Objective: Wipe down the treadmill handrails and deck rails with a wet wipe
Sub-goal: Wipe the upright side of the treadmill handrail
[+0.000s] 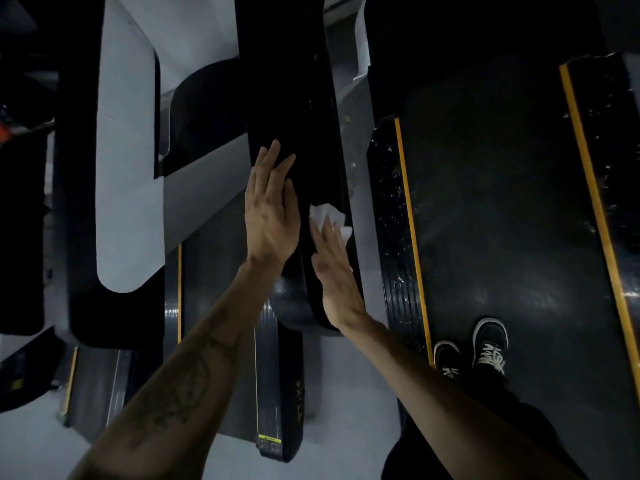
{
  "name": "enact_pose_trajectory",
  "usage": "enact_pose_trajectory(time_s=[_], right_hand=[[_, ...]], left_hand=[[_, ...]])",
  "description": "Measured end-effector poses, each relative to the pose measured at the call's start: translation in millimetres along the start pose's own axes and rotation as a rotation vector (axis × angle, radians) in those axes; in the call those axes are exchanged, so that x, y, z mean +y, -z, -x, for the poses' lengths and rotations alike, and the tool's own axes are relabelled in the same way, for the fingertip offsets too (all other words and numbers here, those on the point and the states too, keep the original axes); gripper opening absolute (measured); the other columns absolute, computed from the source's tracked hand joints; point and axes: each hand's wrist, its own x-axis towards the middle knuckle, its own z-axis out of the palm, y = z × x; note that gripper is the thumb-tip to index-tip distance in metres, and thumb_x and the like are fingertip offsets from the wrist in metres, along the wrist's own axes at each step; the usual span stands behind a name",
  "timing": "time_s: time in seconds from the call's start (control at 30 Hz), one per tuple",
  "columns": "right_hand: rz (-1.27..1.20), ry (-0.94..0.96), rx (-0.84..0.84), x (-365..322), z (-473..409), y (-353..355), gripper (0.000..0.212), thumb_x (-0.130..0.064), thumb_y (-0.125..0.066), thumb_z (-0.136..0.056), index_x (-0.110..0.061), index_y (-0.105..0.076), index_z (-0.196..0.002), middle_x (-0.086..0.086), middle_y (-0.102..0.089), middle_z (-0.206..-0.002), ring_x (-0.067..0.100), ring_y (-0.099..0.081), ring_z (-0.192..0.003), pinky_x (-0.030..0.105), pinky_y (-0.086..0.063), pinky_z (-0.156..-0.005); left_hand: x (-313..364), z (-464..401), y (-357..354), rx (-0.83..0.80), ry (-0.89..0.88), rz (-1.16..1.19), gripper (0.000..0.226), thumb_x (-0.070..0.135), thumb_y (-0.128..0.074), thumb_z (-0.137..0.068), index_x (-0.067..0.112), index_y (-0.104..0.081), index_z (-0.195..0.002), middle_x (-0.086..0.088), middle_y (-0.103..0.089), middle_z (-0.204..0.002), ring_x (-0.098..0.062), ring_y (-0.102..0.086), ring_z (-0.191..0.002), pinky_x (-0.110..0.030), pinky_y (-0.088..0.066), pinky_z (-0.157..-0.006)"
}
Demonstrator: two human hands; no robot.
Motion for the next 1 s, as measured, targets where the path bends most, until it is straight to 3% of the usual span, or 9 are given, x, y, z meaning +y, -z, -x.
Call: enact_pose_trajectory(time_s=[0.1, 0.17, 0.37, 0.5, 0.63, 0.83, 1.0], right_hand=[[0.067, 0.038, 0.025, -7.8, -27.7, 3.1, 0.053, -0.055, -0.012, -0.109, -0.047, -0.007, -0.16, -0.019, 0.009, -0.17, 0.006, 0.015, -0.156, 0.038, 0.01, -0.125], [0.029, -0.009, 0.05, -9.1, -42.9, 8.2, 0.051, -0.059, -0.012, -0.107, -0.054, -0.006, -0.157, -0.018, 0.006, -0.171, 0.001, 0.013, -0.155, 0.038, 0.007, -0.126], [-0.09, -0.188, 0.072, 10.8, -15.6, 11.9, 0.053, -0.057, -0.023, -0.108, -0.053, -0.007, -0.159, -0.025, 0.003, -0.169, -0.005, 0.008, -0.154, 0.053, -0.004, -0.128], [-0.124, -0.064, 0.037, 8.7, -6.0, 5.4, 0.054, -0.055, -0.024, -0.109, -0.048, -0.01, -0.161, -0.026, 0.0, -0.169, 0.0, 0.006, -0.156, 0.044, 0.002, -0.127], [-0.127, -0.131, 0.048, -3.4, -35.3, 11.3, 0.05, -0.06, -0.023, -0.107, -0.059, -0.013, -0.156, -0.037, 0.001, -0.164, -0.01, 0.01, -0.151, 0.033, 0.006, -0.122], [-0.129, -0.205, 0.069, 22.8, -20.6, 16.5, 0.06, -0.06, -0.025, -0.107, -0.046, -0.005, -0.162, -0.027, 0.003, -0.168, -0.008, 0.01, -0.152, 0.05, 0.001, -0.129], [-0.113, -0.143, 0.059, 18.7, -0.2, 5.5, 0.062, -0.065, -0.027, -0.105, -0.048, -0.005, -0.161, -0.027, 0.001, -0.169, 0.0, 0.008, -0.156, 0.057, -0.002, -0.127]], left_hand=[[0.2, 0.5, -0.5, 0.0, -0.006, -0.006, 0.037, 0.008, -0.045, -0.107, 0.003, -0.058, -0.141, -0.014, -0.044, -0.158, -0.032, -0.032, -0.152, -0.054, -0.031, -0.121], [-0.2, 0.0, -0.5, -0.001, -0.004, -0.009, 0.038, 0.009, -0.046, -0.106, 0.003, -0.058, -0.141, -0.014, -0.044, -0.159, -0.032, -0.032, -0.152, -0.053, -0.03, -0.122], [1.1, -0.6, -1.0, 0.005, -0.012, -0.005, 0.038, 0.01, -0.05, -0.102, 0.004, -0.06, -0.138, -0.015, -0.044, -0.158, -0.033, -0.033, -0.152, -0.056, -0.033, -0.12], [-0.3, 0.2, -0.9, 0.014, -0.029, -0.014, 0.033, 0.009, -0.052, -0.101, 0.004, -0.067, -0.129, -0.018, -0.045, -0.156, -0.036, -0.034, -0.151, -0.058, -0.036, -0.118], [-2.7, -0.1, -2.2, -0.02, -0.144, -0.058, 0.024, 0.012, -0.059, -0.099, 0.007, -0.074, -0.117, -0.019, -0.044, -0.156, -0.038, -0.035, -0.15, -0.06, -0.034, -0.118], [-6.1, -2.1, -3.9, -0.042, -0.175, -0.059, 0.021, 0.015, -0.061, -0.098, 0.012, -0.077, -0.111, -0.014, -0.044, -0.158, -0.034, -0.032, -0.152, -0.061, -0.025, -0.122], [-8.5, -1.8, -4.6, -0.047, -0.138, -0.031, 0.024, 0.013, -0.058, -0.098, 0.011, -0.074, -0.115, -0.015, -0.038, -0.162, -0.033, -0.028, -0.154, -0.061, -0.025, -0.122]])
